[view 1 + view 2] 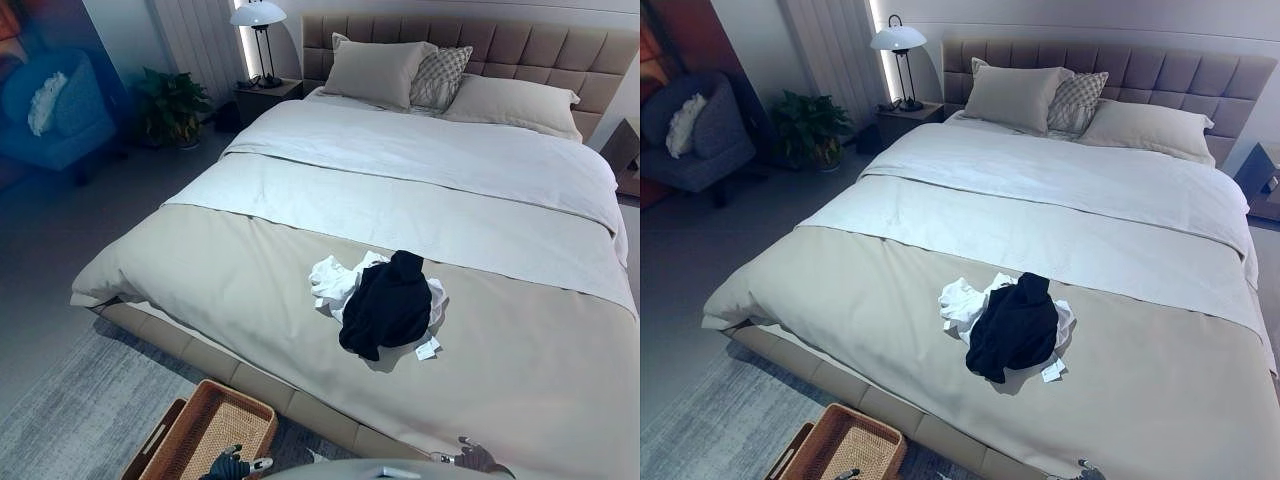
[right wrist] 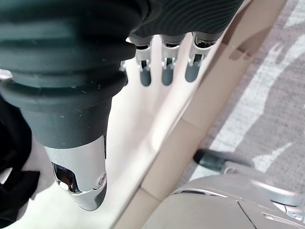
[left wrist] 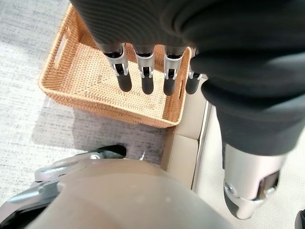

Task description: Pick up clothes into the bucket

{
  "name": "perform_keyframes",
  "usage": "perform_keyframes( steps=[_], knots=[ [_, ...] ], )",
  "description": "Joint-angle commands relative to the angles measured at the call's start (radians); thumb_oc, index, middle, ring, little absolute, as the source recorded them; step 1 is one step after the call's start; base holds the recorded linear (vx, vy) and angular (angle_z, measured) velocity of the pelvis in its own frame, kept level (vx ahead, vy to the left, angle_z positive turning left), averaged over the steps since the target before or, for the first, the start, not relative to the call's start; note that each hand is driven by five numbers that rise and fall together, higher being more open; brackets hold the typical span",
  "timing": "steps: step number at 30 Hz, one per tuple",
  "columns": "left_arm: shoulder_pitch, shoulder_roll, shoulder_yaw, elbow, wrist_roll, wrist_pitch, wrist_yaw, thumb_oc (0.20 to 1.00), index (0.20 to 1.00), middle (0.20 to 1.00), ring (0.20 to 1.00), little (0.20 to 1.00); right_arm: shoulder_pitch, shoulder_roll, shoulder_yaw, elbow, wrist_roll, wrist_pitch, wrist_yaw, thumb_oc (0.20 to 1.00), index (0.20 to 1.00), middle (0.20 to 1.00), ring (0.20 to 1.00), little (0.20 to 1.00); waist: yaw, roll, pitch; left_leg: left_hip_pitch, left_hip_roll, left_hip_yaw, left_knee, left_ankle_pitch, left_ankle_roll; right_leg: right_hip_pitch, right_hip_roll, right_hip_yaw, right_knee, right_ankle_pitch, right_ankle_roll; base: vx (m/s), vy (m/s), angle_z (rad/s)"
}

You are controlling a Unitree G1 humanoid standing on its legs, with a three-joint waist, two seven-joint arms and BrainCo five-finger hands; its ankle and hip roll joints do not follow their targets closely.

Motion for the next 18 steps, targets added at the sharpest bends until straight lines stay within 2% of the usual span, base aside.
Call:
perform_keyframes(
  steps=[1, 10, 18],
  knots=[
    [-0.064, -0.021, -0.015, 0.048, 0.001, -0.021, -0.003, 1.0, 1.0, 1.0, 1.0, 1.0, -0.055, 0.019, 0.028, 0.016, -0.011, -0.025, -0.017, 1.0, 1.0, 1.0, 1.0, 1.0, 0.004, -0.054, -0.002, -0.025, -0.035, 0.015, 0.069, -0.057, 0.009, -0.026, -0.052, 0.026, 0.032, 0.004, 0.062, 0.0, 0.0, 0.0],
    [-0.065, -0.022, -0.01, 0.054, 0.004, -0.02, 0.011, 1.0, 1.0, 1.0, 1.0, 1.0, -0.056, 0.019, 0.032, 0.023, -0.021, -0.023, -0.023, 1.0, 1.0, 1.0, 1.0, 1.0, 0.006, -0.053, 0.0, -0.025, -0.036, 0.014, 0.073, -0.059, 0.009, -0.024, -0.052, 0.024, 0.033, 0.001, 0.061, 0.0, 0.0, 0.0],
    [-0.057, -0.017, 0.002, 0.068, 0.01, -0.018, 0.039, 1.0, 1.0, 1.0, 1.0, 1.0, -0.068, 0.002, -0.02, 0.008, 0.007, -0.03, -0.091, 1.0, 1.0, 1.0, 1.0, 1.0, 0.01, -0.055, 0.0, -0.027, -0.035, 0.008, 0.074, -0.06, 0.009, -0.024, -0.051, 0.019, 0.036, -0.003, 0.062, 0.0, 0.0, 0.0]
  ],
)
